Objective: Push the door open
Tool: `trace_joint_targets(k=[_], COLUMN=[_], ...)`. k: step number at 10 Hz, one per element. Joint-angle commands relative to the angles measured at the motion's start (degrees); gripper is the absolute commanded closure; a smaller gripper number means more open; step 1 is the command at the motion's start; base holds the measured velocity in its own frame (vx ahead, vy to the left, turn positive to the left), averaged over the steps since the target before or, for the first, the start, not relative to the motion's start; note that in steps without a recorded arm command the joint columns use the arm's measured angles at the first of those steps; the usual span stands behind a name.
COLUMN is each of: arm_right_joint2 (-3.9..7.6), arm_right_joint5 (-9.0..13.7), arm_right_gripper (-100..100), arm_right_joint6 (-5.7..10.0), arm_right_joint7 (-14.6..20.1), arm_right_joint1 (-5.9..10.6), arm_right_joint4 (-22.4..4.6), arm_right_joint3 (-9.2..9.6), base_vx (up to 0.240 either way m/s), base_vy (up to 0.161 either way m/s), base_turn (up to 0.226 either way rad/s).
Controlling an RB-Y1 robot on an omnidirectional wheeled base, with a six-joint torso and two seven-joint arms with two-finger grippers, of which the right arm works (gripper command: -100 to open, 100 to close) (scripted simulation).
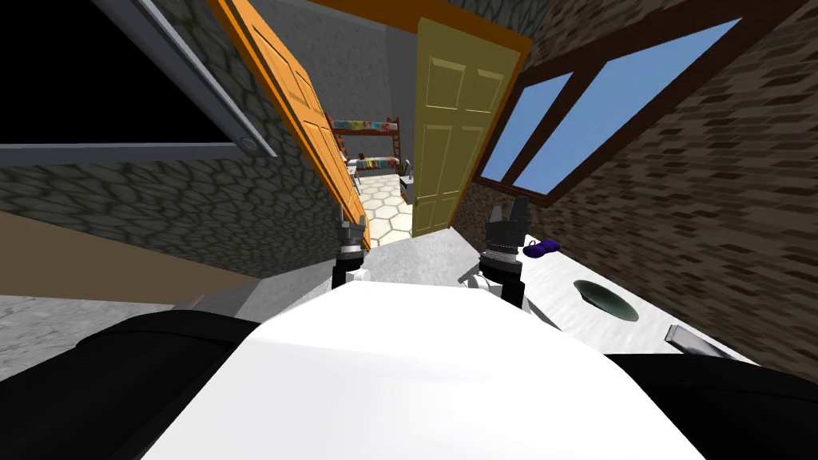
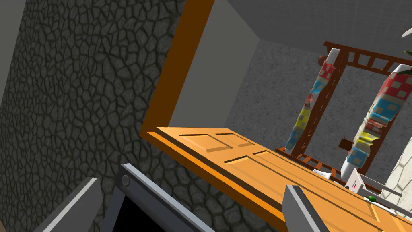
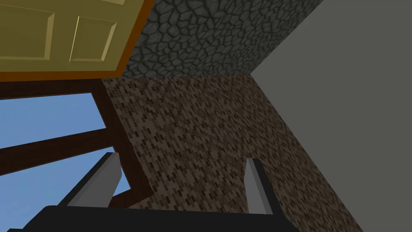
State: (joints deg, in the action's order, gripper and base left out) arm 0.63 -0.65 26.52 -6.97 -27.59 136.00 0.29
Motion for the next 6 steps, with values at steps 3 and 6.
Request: trace_joint_targets(k=[3, 6], arm_right_joint2=[0.84, 1.45], arm_right_joint5=[0.04, 0.08], arm_right_gripper=[-100, -100], arm_right_joint6=[0.7, 1.32], arm_right_joint7=[0.21, 0.39], arm_right_joint1=[1.36, 2.57], arm_right_joint4=[-3.78, -7.15], arm_right_joint3=[0.22, 0.41], base_vx=[0.091, 0.129], base_vy=[-0.011, -0.005], base_turn=[0.031, 0.031])
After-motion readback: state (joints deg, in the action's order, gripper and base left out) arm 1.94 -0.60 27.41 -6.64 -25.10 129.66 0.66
